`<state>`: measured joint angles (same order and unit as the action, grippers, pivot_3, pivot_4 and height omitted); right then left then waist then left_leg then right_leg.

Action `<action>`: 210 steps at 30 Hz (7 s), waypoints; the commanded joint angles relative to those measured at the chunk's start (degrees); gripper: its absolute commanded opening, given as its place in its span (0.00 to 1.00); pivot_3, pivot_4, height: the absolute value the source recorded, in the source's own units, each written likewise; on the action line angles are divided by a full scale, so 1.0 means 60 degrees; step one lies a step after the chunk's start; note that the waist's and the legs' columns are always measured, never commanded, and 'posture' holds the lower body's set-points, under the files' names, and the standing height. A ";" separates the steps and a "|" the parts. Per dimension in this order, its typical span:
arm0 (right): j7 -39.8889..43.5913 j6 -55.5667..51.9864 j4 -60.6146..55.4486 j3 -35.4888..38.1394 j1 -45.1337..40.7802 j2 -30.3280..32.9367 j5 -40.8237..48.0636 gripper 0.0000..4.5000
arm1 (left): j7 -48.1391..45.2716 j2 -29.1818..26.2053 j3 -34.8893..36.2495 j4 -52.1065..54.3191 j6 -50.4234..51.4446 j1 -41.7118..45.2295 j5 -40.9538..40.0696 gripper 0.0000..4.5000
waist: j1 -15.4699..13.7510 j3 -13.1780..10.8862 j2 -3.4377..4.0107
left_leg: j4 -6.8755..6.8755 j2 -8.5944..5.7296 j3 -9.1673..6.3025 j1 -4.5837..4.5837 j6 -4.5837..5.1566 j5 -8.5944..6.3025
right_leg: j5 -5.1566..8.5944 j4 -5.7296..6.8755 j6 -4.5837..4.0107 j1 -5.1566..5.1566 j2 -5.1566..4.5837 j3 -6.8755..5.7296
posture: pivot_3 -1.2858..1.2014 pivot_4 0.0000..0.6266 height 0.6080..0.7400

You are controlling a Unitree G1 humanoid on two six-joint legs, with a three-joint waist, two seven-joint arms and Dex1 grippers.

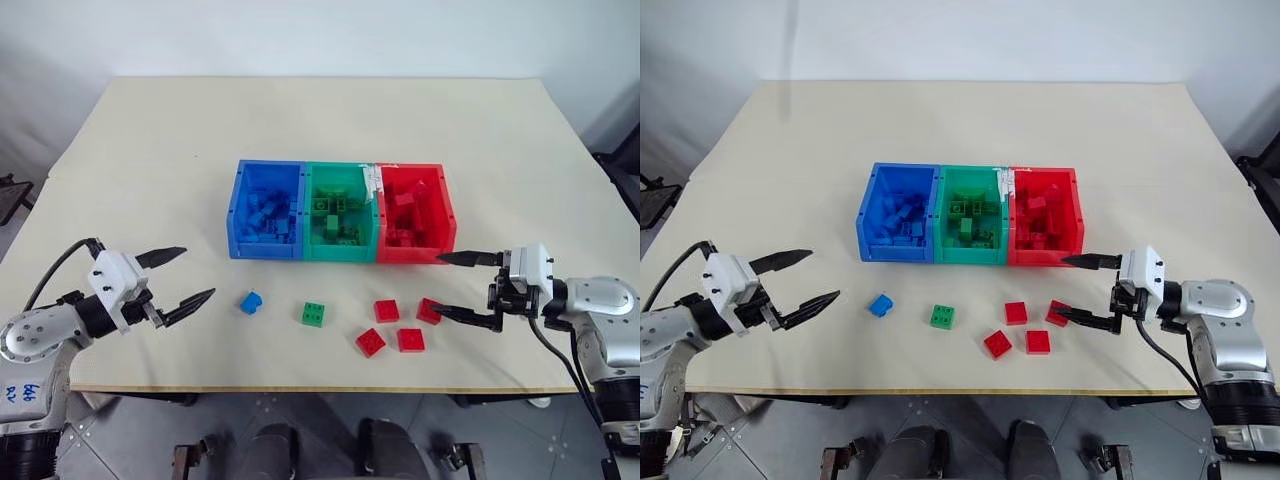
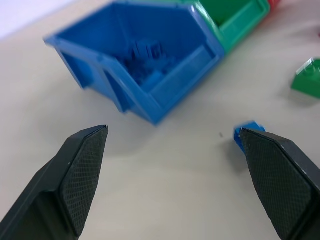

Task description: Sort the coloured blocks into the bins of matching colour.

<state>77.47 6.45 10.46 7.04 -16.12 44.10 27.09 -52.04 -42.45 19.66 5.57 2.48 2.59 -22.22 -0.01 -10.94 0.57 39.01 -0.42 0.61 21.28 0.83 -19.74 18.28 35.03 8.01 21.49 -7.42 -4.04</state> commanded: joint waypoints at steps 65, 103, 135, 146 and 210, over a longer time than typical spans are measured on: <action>-0.3976 -0.1196 0.2484 0.0143 -0.4070 -0.1546 -0.1475 0.77 | -0.0020 0.0404 0.0045 0.2781 0.1653 -0.1410 -0.1586 1.00 | 0.0018 0.0001 0.0004 | 0.0016 -0.0009 -0.0004 0.0010 0.0010 0.0000 | 0.0000 0.0018 0.0000 0.0004 0.0000 -0.0060 | 0.52 0.24 1.00; 0.0765 -0.1186 -0.0462 -0.2282 0.0061 0.0130 -0.1731 0.91 | -0.1588 0.0000 -0.1096 0.2147 0.1162 -0.0982 -0.1139 1.00 | -0.0189 0.0000 0.0001 | 0.0029 -0.0010 0.0030 -0.0013 0.0021 -0.0006 | -0.0013 -0.0029 0.0019 -0.0008 -0.0022 -0.0069 | 0.52 0.24 1.00; -0.2416 -0.1648 0.3216 0.0033 -0.4561 -0.1383 -0.1113 0.75 | -0.0337 0.0477 -0.0281 0.2656 0.1443 -0.1266 -0.1407 1.00 | 0.0003 0.0000 0.0002 | 0.0016 -0.0009 0.0033 0.0012 0.0029 -0.0016 | -0.0016 0.0004 0.0013 0.0014 -0.0009 -0.0083 | 0.52 0.24 1.00; 0.0325 0.0339 0.2094 0.1286 -0.0325 0.1013 -0.0786 0.99 | -0.0895 0.0577 -0.1957 0.1849 0.1675 0.0425 -0.1093 1.00 | -0.0177 0.0000 0.0002 | 0.0022 -0.0010 0.0061 -0.0001 0.0036 -0.0018 | -0.0022 -0.0004 0.0024 -0.0005 -0.0003 -0.0084 | 0.52 0.24 1.00; -0.0552 -0.0283 0.0492 0.1727 0.0526 0.1014 -0.0677 1.00 | -0.1406 0.0743 -0.2713 0.1283 0.1129 0.1050 -0.0717 1.00 | -0.0213 0.0000 0.0003 | 0.0022 -0.0006 0.0104 -0.0003 0.0047 -0.0022 | -0.0033 -0.0010 0.0033 0.0007 -0.0012 -0.0084 | 0.52 0.24 1.00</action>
<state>71.39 1.60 13.57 14.78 -14.00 48.12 23.27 -59.20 -38.11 4.07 12.87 10.86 8.49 -27.10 -1.29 -10.94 0.59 39.14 -0.45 1.27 21.22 1.11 -19.88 18.09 34.98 8.21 21.52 -7.48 -4.54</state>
